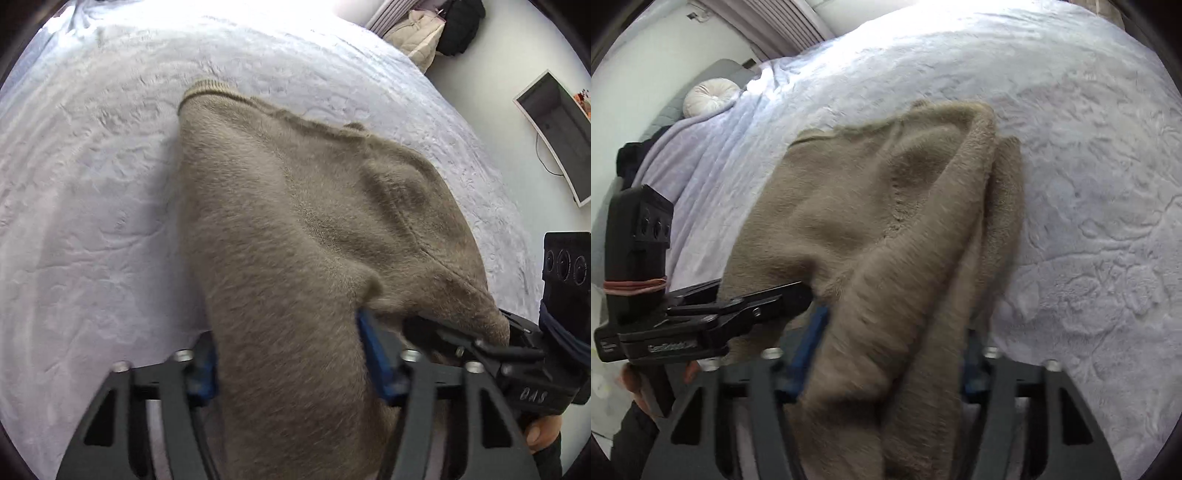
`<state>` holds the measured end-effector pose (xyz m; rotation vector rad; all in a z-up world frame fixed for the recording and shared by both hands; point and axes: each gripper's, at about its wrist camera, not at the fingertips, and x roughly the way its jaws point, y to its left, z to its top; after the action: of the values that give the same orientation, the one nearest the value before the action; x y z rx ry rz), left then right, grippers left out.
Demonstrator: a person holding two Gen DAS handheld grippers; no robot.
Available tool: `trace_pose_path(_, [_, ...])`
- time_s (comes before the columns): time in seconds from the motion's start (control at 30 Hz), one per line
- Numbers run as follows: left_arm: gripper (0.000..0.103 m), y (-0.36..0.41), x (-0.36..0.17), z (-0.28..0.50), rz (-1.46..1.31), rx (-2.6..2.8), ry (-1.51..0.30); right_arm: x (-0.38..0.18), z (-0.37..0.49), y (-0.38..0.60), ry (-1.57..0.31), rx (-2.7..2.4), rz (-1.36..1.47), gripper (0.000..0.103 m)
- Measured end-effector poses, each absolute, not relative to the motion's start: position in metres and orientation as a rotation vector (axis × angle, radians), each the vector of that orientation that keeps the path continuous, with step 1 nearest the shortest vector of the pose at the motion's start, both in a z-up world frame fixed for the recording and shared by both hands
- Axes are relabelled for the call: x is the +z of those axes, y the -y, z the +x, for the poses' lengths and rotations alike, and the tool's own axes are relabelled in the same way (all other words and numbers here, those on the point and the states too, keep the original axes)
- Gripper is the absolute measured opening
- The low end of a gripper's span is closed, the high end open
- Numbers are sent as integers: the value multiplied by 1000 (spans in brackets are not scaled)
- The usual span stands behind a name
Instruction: Fold small clothes
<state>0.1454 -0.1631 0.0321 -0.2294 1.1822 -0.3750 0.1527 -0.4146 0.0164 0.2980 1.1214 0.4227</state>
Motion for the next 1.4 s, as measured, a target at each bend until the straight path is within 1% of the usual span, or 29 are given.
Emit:
trace_pose_path(0.03, [51,161,40,140,-223,-381,-1170,24,149,415,-1102,429,307,46])
trace_pose_path(0.1, [50,162,53,129,-201,-385,-1156,44,136,411,-1054,454,303,43])
trace_pose_path(0.23, [50,157,86,89,-146,-385,-1107,79,100,392,-987,494,233,42])
trace_pose_path(0.43, [50,132,123,21,-158,-389,-1041,117,44,377,-934,570,211,42])
trace_pose_path(0.5, [50,126,124,-4,-151,-385,-1035,123,21,366,-923,592,179,42])
trace_pose_path(0.6, [50,118,114,-36,-142,-369,-1041,117,-8,355,-931,608,144,42])
trace_pose_path(0.77, [50,119,73,-60,-167,-343,-1106,77,-40,341,-1005,598,95,42])
trace_pose_path(0.8, [56,118,63,-65,-167,-330,-1118,70,-43,341,-1022,589,92,44])
trace_pose_path(0.83, [68,117,60,-72,-164,-319,-1120,61,-46,341,-1040,578,76,48])
trace_pose_path(0.87, [75,116,55,-77,-156,-304,-1112,52,-48,343,-1061,568,65,53])
trace_pose_path(0.9, [91,113,54,-82,-138,-279,-1093,46,-49,347,-1081,556,72,61])
trace_pose_path(0.93, [101,109,55,-85,-131,-248,-1083,41,-49,353,-1101,543,97,65])
trace_pose_path(1.03, [101,83,67,-96,-177,-244,-1072,45,-51,375,-1118,500,166,66])
trace_pose_path(1.17, [101,54,98,-107,-194,-198,-960,91,-70,377,-969,416,36,67])
trace_pose_path(1.2, [101,52,105,-106,-204,-204,-933,103,-75,369,-926,422,-10,69])
trace_pose_path(1.23, [101,55,109,-102,-202,-218,-916,113,-79,358,-890,445,-54,76])
trace_pose_path(1.3, [101,65,105,-91,-150,-200,-938,120,-79,336,-859,524,-110,79])
trace_pose_path(1.4, [101,85,71,-66,18,-37,-1034,102,-71,313,-894,577,-177,79])
